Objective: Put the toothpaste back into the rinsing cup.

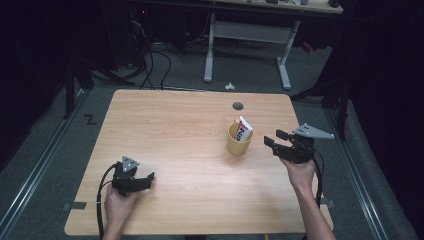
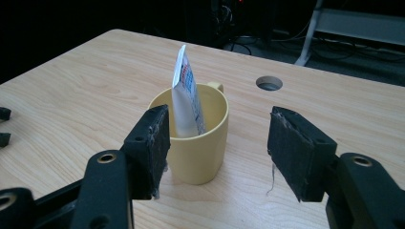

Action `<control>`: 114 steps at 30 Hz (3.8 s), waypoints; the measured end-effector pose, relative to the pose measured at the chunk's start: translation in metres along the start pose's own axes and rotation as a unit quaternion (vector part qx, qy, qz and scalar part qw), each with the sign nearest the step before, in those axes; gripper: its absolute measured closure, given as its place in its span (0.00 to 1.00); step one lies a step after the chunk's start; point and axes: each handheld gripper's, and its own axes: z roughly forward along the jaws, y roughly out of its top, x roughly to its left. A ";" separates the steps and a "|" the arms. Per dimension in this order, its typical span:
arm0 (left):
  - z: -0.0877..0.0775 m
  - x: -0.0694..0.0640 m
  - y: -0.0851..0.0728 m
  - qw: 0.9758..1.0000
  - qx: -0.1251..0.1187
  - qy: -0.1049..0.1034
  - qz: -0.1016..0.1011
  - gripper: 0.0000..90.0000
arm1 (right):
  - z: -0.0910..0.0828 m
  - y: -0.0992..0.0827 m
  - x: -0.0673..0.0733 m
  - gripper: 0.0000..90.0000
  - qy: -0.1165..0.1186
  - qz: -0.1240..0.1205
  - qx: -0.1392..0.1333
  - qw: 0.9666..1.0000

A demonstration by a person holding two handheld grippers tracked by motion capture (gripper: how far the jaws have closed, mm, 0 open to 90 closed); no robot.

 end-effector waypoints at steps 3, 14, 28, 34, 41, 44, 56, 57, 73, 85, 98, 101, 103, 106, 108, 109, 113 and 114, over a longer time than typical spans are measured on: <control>0.000 0.000 0.000 1.000 0.000 0.000 0.000 0.21 | -0.002 -0.002 -0.001 0.45 0.001 0.003 0.000 1.000; 0.000 0.000 0.000 1.000 0.000 0.000 0.000 0.21 | -0.010 -0.008 -0.001 0.45 0.002 0.007 -0.003 1.000; 0.000 0.000 0.000 1.000 0.000 0.000 0.000 0.21 | -0.022 -0.020 -0.005 0.46 -0.005 0.019 -0.011 1.000; 0.000 0.000 0.000 1.000 0.000 0.000 0.000 0.21 | -0.026 -0.026 -0.005 0.46 -0.007 0.023 -0.013 1.000; 0.000 0.000 0.000 1.000 0.000 0.000 0.000 0.21 | -0.032 -0.034 -0.008 0.46 -0.013 0.031 -0.018 0.999; 0.000 0.000 0.000 1.000 0.000 0.000 0.000 0.21 | -0.033 -0.039 -0.009 0.46 -0.016 0.035 -0.016 0.999; 0.000 0.000 0.000 1.000 0.000 0.000 0.000 0.21 | -0.038 -0.054 -0.013 0.47 -0.028 0.044 -0.016 0.999; 0.000 0.000 0.000 1.000 0.000 0.000 0.000 0.21 | -0.038 -0.054 -0.013 0.47 -0.028 0.044 -0.016 0.999; 0.000 0.000 0.000 1.000 0.000 0.000 0.000 0.22 | -0.032 -0.074 -0.012 0.47 -0.040 0.048 0.000 0.998; 0.000 0.000 0.000 1.000 0.000 0.000 0.000 0.21 | -0.020 -0.086 -0.008 0.48 -0.058 0.034 0.025 0.997; 0.000 0.000 0.000 1.000 0.000 0.000 0.000 0.21 | 0.002 -0.097 -0.005 0.48 -0.063 0.030 0.057 0.996; 0.000 0.000 0.000 1.000 0.000 0.000 0.000 0.21 | 0.008 -0.100 -0.005 0.48 -0.065 0.027 0.068 0.995; 0.000 0.000 0.000 1.000 0.000 0.000 0.000 0.21 | 0.012 -0.101 -0.004 0.48 -0.067 0.024 0.075 0.995; 0.000 0.000 0.000 1.000 0.000 0.000 0.000 0.21 | 0.018 -0.102 -0.003 0.48 -0.069 0.018 0.084 0.994; 0.000 0.000 0.000 1.000 0.000 0.000 0.000 0.21 | 0.020 -0.103 -0.003 0.48 -0.069 0.019 0.087 0.994; 0.000 0.000 0.000 1.000 0.000 0.000 0.000 0.21 | 0.021 -0.104 -0.004 0.48 -0.069 0.017 0.088 0.994; 0.000 0.000 0.000 1.000 0.000 0.000 0.000 0.21 | 0.026 -0.106 -0.005 0.48 -0.072 0.022 0.093 0.993; 0.000 0.000 0.000 1.000 0.000 0.000 0.000 0.21 | 0.027 -0.107 -0.005 0.48 -0.072 0.024 0.096 0.993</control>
